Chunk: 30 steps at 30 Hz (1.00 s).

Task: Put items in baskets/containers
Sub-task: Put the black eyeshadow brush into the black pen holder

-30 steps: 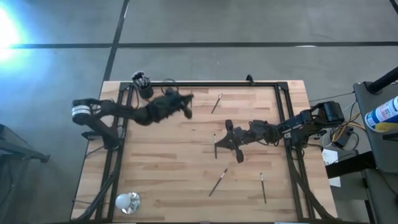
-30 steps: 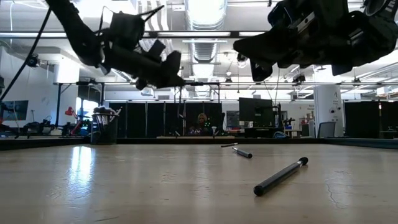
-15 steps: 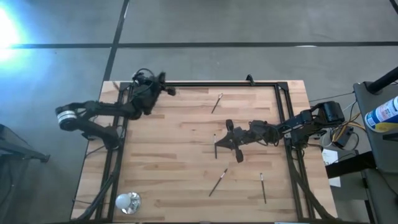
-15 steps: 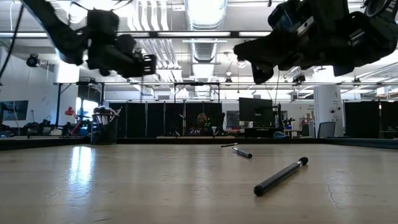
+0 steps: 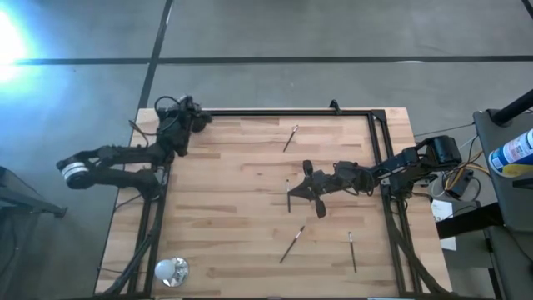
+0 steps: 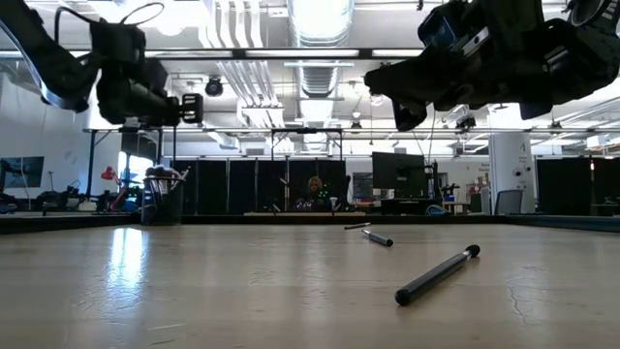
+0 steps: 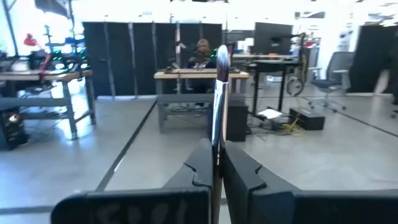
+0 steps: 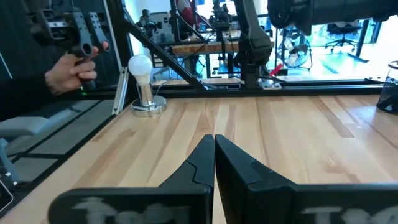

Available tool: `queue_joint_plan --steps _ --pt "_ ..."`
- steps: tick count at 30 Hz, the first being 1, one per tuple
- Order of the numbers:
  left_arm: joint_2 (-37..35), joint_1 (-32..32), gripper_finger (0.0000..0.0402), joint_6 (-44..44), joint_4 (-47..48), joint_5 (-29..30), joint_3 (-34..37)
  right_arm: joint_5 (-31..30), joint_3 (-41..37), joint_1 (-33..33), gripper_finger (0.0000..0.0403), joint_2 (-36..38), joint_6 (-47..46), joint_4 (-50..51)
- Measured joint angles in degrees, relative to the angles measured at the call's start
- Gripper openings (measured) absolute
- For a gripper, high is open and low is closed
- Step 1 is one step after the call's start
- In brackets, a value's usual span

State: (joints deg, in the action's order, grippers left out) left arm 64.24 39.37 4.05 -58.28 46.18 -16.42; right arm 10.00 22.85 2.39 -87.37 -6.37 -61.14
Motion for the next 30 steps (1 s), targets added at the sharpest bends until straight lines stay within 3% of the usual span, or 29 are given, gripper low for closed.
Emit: queue_joint_plan --steps 13,20,30 --pt "3.59 7.79 0.0011 -4.12 2.36 -4.25 0.11 -1.03 -0.02 -0.02 0.0008 0.00 0.25 0.21" --pt "7.41 8.64 0.0011 -5.96 2.40 -4.93 0.12 -1.03 -0.02 0.00 0.0008 0.00 0.36 0.50" --pt "7.62 8.92 0.0012 -8.20 8.81 -4.85 0.12 -1.03 -0.02 0.00 0.0008 0.00 0.37 0.52"
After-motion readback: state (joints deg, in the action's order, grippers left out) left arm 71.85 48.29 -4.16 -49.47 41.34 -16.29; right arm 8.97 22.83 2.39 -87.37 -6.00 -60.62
